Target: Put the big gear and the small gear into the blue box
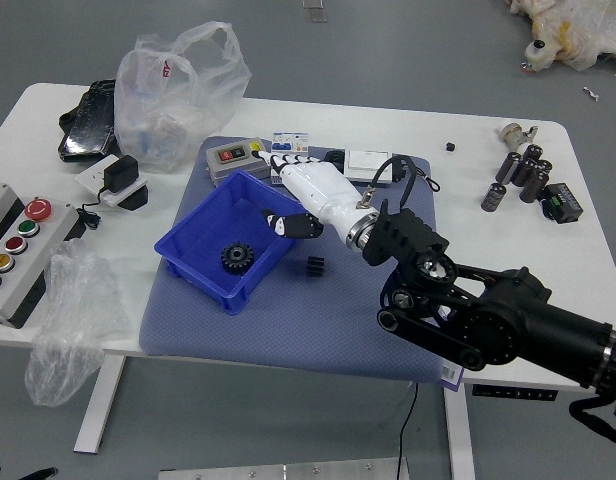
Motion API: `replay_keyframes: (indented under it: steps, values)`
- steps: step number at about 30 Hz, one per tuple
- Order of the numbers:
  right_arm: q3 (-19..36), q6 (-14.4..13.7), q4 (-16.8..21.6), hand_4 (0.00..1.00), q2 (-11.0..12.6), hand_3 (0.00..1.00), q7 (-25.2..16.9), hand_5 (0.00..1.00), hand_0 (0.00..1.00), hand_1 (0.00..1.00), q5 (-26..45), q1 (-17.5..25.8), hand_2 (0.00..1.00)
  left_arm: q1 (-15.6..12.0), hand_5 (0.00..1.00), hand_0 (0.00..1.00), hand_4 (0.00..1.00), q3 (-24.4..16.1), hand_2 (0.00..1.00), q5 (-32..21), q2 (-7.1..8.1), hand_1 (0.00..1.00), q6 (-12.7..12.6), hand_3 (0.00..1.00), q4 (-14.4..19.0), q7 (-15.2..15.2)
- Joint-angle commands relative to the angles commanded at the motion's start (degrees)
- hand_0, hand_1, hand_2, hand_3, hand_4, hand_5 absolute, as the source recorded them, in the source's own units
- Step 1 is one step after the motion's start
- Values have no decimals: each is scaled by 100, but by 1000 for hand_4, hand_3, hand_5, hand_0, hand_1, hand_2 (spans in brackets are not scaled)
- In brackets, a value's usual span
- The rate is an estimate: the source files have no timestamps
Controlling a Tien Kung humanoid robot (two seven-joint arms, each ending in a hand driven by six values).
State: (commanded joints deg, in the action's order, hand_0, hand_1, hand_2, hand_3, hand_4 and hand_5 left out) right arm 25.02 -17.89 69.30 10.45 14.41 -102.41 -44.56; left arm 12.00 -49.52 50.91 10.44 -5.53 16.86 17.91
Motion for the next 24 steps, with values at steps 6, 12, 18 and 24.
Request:
replay_keyframes:
  steps: [6,12,18,24]
  values:
    - [539,645,698,771,582,945,783,301,513,619,83,479,796,-28,557,660,741,22,565,-42,-10,517,-11,743,-4,-12]
    - [609,1217,1218,836,803,971,1694,341,459,530,219,772,775,-34,557,660,742,-6,565,-12,-6,517,-12,742,-3,-3]
    - [370,1270,1013,838,746,968,2096,339,456,522,439,722,767,-3,556,660,741,-14,565,21,-3,517,-5,742,-5,-11]
    - [-69,1232,895,838,688,966,2074,344,454,516,861,542,768,7,556,660,742,-44,565,67,0,517,1,741,-2,7]
